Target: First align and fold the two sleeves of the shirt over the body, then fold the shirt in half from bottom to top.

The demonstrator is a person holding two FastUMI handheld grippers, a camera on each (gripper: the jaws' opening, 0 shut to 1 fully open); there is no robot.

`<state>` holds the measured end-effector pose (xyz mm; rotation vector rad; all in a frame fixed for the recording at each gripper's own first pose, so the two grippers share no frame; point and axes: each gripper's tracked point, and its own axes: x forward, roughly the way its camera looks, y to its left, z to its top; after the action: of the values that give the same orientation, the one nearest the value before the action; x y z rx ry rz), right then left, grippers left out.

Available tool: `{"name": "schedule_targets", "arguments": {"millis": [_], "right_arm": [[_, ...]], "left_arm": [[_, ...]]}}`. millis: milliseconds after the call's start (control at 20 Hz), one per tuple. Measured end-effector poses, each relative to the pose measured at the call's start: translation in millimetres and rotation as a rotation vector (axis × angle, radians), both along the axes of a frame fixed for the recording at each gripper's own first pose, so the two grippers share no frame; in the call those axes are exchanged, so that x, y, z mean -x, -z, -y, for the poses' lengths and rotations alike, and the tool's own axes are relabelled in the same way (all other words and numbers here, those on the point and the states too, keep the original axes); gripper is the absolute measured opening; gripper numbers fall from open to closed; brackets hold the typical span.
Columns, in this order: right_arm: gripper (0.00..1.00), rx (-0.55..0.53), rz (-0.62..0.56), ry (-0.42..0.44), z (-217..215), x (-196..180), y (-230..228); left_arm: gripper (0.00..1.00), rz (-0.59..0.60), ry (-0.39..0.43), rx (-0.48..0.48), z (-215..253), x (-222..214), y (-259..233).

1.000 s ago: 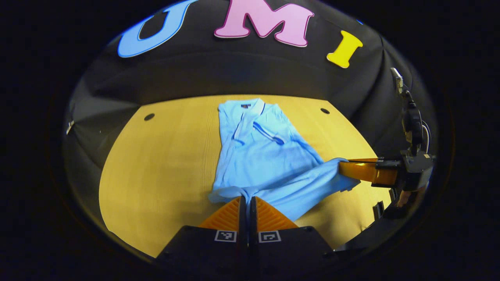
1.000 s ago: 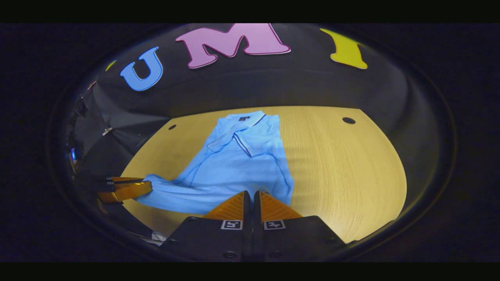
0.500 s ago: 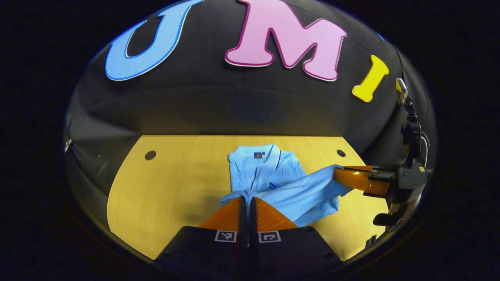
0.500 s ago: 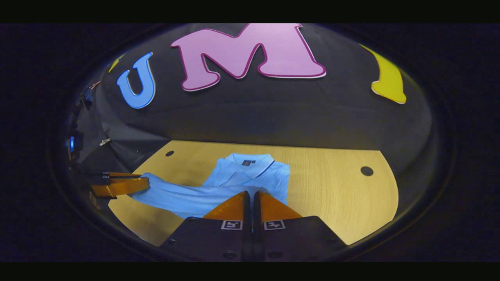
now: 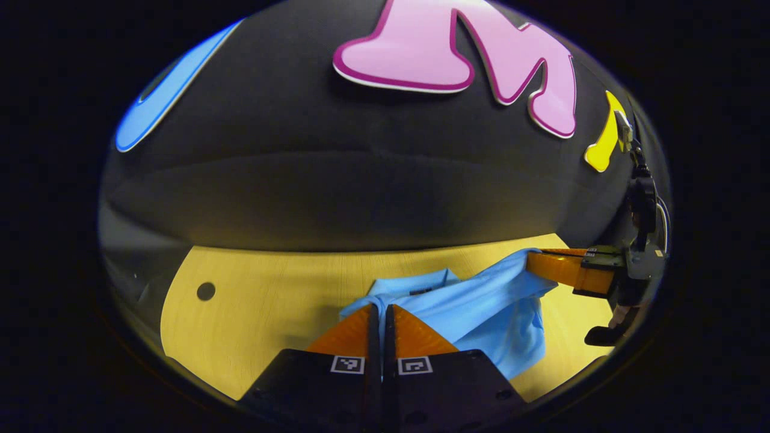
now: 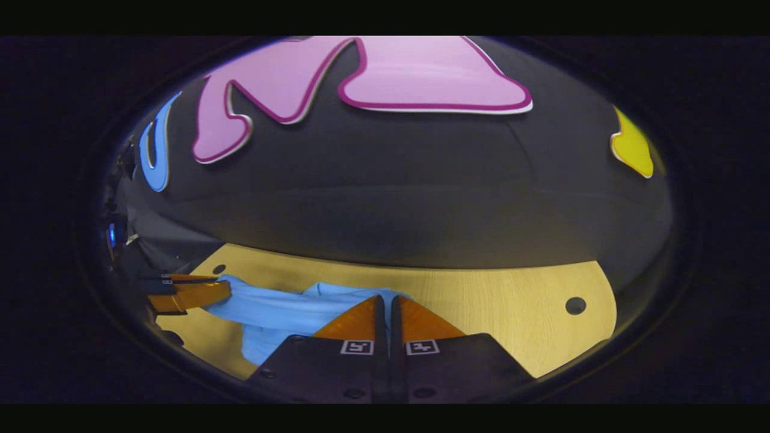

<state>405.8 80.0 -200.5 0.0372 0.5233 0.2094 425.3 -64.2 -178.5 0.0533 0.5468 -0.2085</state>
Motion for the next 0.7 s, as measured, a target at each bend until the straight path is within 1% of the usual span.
{"name": "schedule_targets", "arguments": {"millis": [100, 150, 200, 250, 300, 350, 400, 450, 500, 550, 600, 650, 700], "right_arm": [[0.05, -0.027, 0.012, 0.037, 3, -25, 13], [0.0, -0.024, 0.013, 0.046, 6, -33, 21], [0.05, -0.011, 0.018, 0.048, 7, -41, 31], [0.05, 0.007, 0.026, 0.049, 6, -46, 36], [0.0, 0.019, 0.035, 0.043, 5, -51, 43], [0.0, 0.028, 0.037, 0.038, 3, -54, 50], [0.02, 0.03, 0.033, 0.033, 1, -53, 52], [0.05, 0.037, 0.032, 0.023, -4, -52, 56], [0.1, 0.063, 0.04, 0.019, -6, -53, 59], [0.0, 0.09, 0.054, 0.014, -7, -53, 60], [0.07, 0.101, 0.062, 0.007, -9, -51, 63], [0.1, 0.086, 0.06, -0.011, -13, -46, 61], [0.12, 0.053, 0.052, -0.03, -21, -42, 55]], "left_arm": [[0.06, 0.014, -0.006, 0.012, 0, -27, 16], [0.06, 0.011, -0.012, 0.04, -2, -39, 26], [0.06, 0.021, -0.023, 0.064, -4, -49, 34], [0.06, 0.035, -0.038, 0.072, -7, -59, 44], [0.06, 0.046, -0.053, 0.065, -9, -69, 53], [0.06, 0.054, -0.064, 0.058, -14, -75, 62], [0.11, 0.059, -0.075, 0.06, -12, -79, 68], [0.06, 0.067, -0.087, 0.071, -10, -81, 69], [0.06, 0.081, -0.095, 0.083, -7, -83, 68], [0.06, 0.109, -0.113, 0.083, -8, -86, 62], [0.14, 0.129, -0.128, 0.077, -8, -90, 58], [0.08, 0.136, -0.129, 0.078, -6, -88, 54], [0.27, 0.135, -0.121, 0.081, -3, -84, 48]]}}
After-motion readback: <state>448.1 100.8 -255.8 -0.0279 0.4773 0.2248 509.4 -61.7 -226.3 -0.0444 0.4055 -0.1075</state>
